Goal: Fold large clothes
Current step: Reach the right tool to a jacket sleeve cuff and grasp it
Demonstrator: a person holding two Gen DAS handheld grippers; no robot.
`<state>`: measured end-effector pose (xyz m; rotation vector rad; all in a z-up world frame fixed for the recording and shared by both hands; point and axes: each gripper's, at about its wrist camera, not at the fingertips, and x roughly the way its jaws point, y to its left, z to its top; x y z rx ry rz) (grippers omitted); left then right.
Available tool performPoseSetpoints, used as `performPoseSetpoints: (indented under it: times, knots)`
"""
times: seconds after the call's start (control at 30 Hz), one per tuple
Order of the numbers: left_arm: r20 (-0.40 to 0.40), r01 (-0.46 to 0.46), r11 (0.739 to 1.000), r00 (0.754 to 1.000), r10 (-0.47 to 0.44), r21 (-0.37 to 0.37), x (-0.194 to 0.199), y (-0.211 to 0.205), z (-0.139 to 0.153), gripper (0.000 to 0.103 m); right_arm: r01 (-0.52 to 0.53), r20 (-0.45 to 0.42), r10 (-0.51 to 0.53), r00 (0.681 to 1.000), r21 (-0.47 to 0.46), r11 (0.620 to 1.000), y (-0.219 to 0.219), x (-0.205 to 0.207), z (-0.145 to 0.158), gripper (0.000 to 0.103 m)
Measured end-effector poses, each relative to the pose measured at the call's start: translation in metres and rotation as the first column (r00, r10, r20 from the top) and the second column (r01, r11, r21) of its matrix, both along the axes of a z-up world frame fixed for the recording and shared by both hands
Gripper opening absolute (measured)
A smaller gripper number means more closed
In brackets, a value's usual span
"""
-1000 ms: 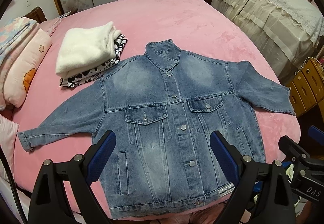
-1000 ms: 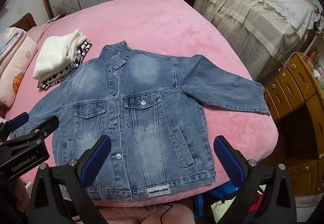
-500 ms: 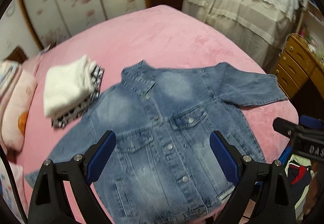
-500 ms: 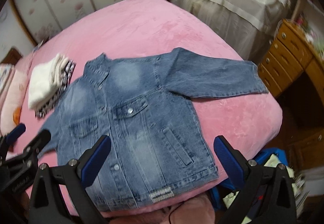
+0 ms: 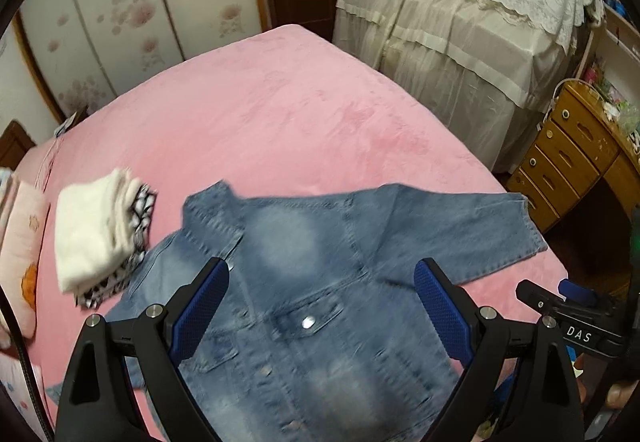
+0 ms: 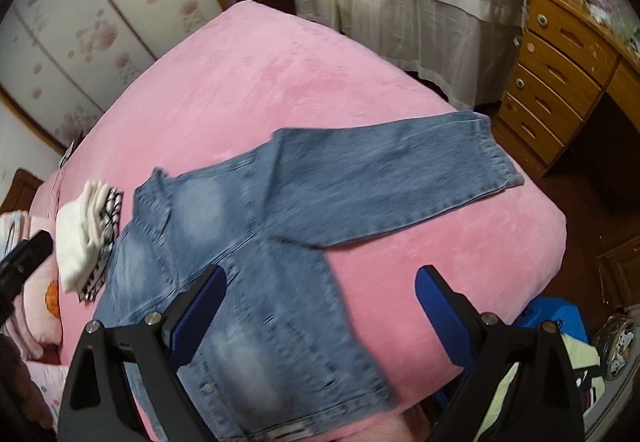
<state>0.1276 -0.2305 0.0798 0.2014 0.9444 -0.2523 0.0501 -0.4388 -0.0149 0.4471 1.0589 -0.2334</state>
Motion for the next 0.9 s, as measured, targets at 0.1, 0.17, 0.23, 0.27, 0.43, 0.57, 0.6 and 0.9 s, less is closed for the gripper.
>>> performPoseSetpoints:
  times: [0.1, 0.17, 0.23, 0.27, 0.43, 0.57, 0.6, 0.9]
  knots:
    - [-0.016, 0.02, 1.0, 1.0, -0.02, 0.019, 0.019, -0.039, -0.005, 0.093, 0.053, -0.022, -0.052, 0.998, 0.047, 0.997, -0.048, 0.011, -0.018, 0.096]
    - [-0.03, 0.032, 0.999, 0.999, -0.031, 0.027, 0.031, -0.062, -0.011, 0.093, 0.09, -0.041, -0.087, 0.995, 0.083, 0.992, -0.077, 0.016, -0.032, 0.094]
    - [-0.043, 0.043, 0.998, 0.998, -0.041, 0.037, 0.041, -0.086, -0.021, 0.093, 0.13, -0.064, -0.122, 0.99, 0.12, 0.984, -0.109, 0.022, -0.05, 0.091]
    - [-0.052, 0.047, 0.998, 0.998, -0.045, 0.041, 0.046, -0.098, -0.026, 0.093, 0.145, -0.077, -0.136, 0.988, 0.135, 0.98, -0.122, 0.023, -0.058, 0.091]
    - [-0.095, 0.077, 0.995, 0.993, -0.071, 0.06, 0.072, -0.154, -0.056, 0.093, 0.244, -0.125, -0.222, 0.967, 0.203, 0.948, -0.188, 0.028, -0.105, 0.089]
    - [-0.139, 0.101, 0.993, 0.986, -0.091, 0.068, 0.084, -0.185, -0.081, 0.093, 0.328, -0.155, -0.291, 0.944, 0.355, 0.875, -0.228, 0.024, -0.146, 0.08]
    - [-0.152, 0.109, 0.992, 0.984, -0.098, 0.066, 0.086, -0.193, -0.087, 0.093, 0.359, -0.168, -0.317, 0.933, 0.404, 0.841, -0.238, 0.022, -0.16, 0.079]
    - [-0.217, 0.144, 0.987, 0.968, -0.127, 0.066, 0.094, -0.224, -0.12, 0.093, 0.47, -0.201, -0.438, 0.876, 0.56, 0.682, -0.272, 0.02, -0.22, 0.065]
